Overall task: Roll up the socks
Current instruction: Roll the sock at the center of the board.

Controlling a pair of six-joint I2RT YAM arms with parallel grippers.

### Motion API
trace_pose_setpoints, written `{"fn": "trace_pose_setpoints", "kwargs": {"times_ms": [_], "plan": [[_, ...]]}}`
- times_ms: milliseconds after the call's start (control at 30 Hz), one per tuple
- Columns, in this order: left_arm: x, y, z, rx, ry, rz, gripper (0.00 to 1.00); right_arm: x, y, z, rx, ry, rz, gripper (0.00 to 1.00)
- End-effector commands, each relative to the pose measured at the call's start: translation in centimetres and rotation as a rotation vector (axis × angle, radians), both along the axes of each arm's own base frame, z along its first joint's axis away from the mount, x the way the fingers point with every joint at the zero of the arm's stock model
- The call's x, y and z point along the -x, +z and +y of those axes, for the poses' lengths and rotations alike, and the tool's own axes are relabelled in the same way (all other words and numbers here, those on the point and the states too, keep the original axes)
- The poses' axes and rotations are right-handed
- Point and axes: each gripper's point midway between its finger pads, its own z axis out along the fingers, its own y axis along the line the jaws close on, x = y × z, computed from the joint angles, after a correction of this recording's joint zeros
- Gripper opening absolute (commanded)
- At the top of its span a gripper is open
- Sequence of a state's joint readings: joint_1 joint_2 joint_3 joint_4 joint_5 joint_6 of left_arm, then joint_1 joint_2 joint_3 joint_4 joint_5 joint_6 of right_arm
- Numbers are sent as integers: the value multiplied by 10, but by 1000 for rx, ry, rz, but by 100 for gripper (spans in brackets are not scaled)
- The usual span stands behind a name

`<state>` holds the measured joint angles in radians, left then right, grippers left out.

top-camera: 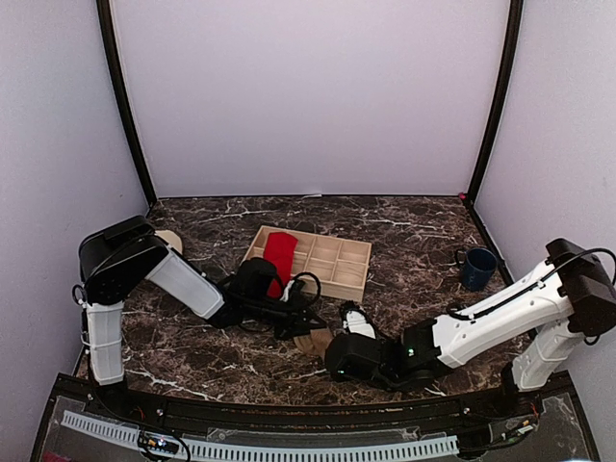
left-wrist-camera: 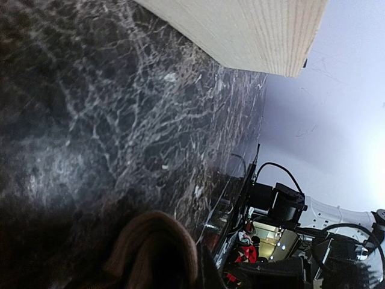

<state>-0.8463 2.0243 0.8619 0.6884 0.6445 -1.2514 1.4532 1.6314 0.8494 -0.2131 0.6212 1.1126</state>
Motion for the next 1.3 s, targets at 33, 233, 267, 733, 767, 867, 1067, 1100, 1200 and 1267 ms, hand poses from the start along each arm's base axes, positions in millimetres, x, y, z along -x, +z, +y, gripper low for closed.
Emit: {"fn": "trace_pose_setpoints", "kwargs": {"times_ms": [33,233,267,733,767,867,1067,1100,1200,1267], "plan": [[-1,10,2,80,-32,-91,0,-10,25,8,-300,-72,10,52],[0,12,5,129,-51,-140,0,-19,26,-2,-459,-132,38,52],[0,14,5,143,-56,-153,0,-19,26,-1,-468,-131,42,52],[12,16,5,254,-134,-213,0,-36,19,14,-593,-163,79,52],[13,17,5,263,-136,-214,0,-37,11,13,-577,-168,84,52],[14,17,5,280,-140,-211,0,-40,2,12,-574,-172,98,53],[13,20,4,308,-143,-210,0,-39,-14,20,-564,-167,133,53],[13,21,4,312,-145,-208,0,-38,-17,20,-566,-169,136,53],[13,22,5,320,-150,-208,0,-39,-20,21,-571,-174,141,53],[13,21,5,323,-152,-203,0,-39,-22,23,-582,-169,150,53]]}}
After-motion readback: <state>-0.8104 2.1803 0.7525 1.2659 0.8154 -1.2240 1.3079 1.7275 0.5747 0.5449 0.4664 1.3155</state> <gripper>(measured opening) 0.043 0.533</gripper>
